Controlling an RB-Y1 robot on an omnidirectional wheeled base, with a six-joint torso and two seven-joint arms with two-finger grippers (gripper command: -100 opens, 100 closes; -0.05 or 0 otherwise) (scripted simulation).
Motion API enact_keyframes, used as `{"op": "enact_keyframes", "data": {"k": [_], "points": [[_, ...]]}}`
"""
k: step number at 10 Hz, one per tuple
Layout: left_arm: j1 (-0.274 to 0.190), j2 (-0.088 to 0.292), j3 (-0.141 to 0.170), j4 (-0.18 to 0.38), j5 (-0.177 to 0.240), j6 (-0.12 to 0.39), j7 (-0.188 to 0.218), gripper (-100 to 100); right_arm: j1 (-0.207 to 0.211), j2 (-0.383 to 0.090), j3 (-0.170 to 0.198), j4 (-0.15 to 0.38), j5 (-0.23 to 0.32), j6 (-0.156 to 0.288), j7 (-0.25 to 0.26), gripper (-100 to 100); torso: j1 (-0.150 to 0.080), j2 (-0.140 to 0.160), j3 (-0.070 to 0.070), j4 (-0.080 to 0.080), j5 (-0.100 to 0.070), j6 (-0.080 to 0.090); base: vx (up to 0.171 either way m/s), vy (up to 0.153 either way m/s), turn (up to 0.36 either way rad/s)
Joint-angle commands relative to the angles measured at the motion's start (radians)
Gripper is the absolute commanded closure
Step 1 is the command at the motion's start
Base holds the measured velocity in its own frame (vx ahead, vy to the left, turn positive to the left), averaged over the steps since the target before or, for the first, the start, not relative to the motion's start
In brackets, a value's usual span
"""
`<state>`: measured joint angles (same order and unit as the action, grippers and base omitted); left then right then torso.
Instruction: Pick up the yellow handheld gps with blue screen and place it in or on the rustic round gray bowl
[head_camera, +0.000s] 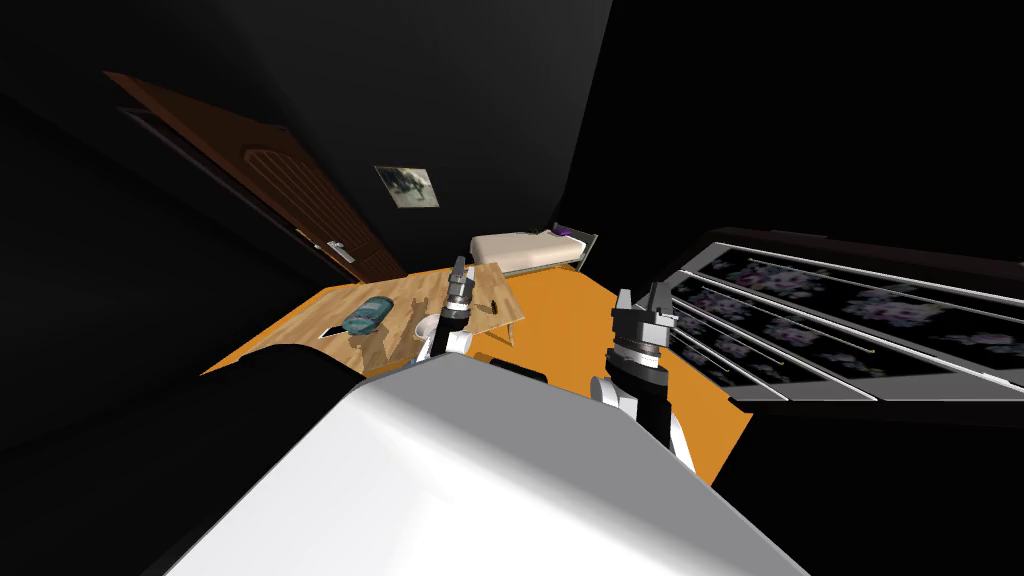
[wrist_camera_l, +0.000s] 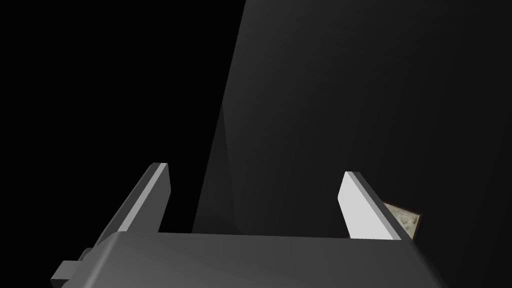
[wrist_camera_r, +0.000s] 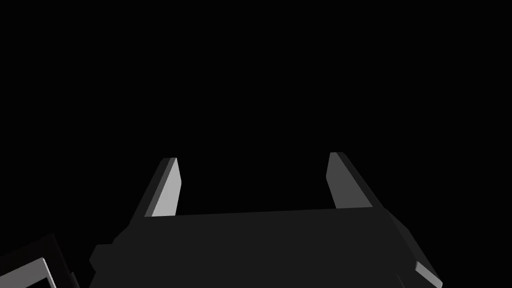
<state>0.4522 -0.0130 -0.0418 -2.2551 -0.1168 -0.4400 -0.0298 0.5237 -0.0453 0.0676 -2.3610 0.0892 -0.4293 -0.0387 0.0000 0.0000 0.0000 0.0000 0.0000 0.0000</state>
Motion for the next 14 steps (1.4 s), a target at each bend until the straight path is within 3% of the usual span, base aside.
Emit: {"op": "enact_keyframes", "data": {"k": [1,4,8,12,13,14], "points": [[-0.002,0.033,0.006,0.022,-0.023,0.01,0.001,-100,0.0,0.0,0.0,0.0,0.0,0.0,0.0,0,0.0,0.0,0.0,0.0,0.0,0.0,-0.018,-0.029,0.02],[-0.007,0.081,0.024,0.075,-0.076,0.032,0.003,-100,0.0,0.0,0.0,0.0,0.0,0.0,0.0,0,-0.003,0.002,0.001,0.0,-0.001,0.0,-0.025,-0.052,0.038],[-0.023,0.13,0.065,0.187,-0.177,0.075,-0.001,-100,0.0,0.0,0.0,0.0,0.0,0.0,0.0,0,-0.003,0.001,0.0,0.0,-0.001,0.0,-0.013,-0.054,0.048],[-0.044,0.161,0.121,0.315,-0.295,0.12,-0.014,-100,0.0,0.0,0.0,0.0,0.0,0.0,0.0,0,-0.004,-0.001,-0.001,0.0,-0.001,0.0,0.014,-0.065,0.066],[-0.044,0.161,0.121,0.328,-0.299,0.12,-0.014,-100,0.0,0.0,0.0,0.0,0.0,0.0,0.0,0,-0.004,-0.002,-0.001,0.0,-0.001,0.0,0.01,-0.053,0.024],[-0.051,0.167,0.136,0.365,-0.332,0.13,-0.019,-100,0.0,0.0,0.0,0.0,0.0,0.0,0.0,0,-0.004,-0.001,-0.001,0.0,-0.001,0.0,0.015,-0.059,0.03]]}}
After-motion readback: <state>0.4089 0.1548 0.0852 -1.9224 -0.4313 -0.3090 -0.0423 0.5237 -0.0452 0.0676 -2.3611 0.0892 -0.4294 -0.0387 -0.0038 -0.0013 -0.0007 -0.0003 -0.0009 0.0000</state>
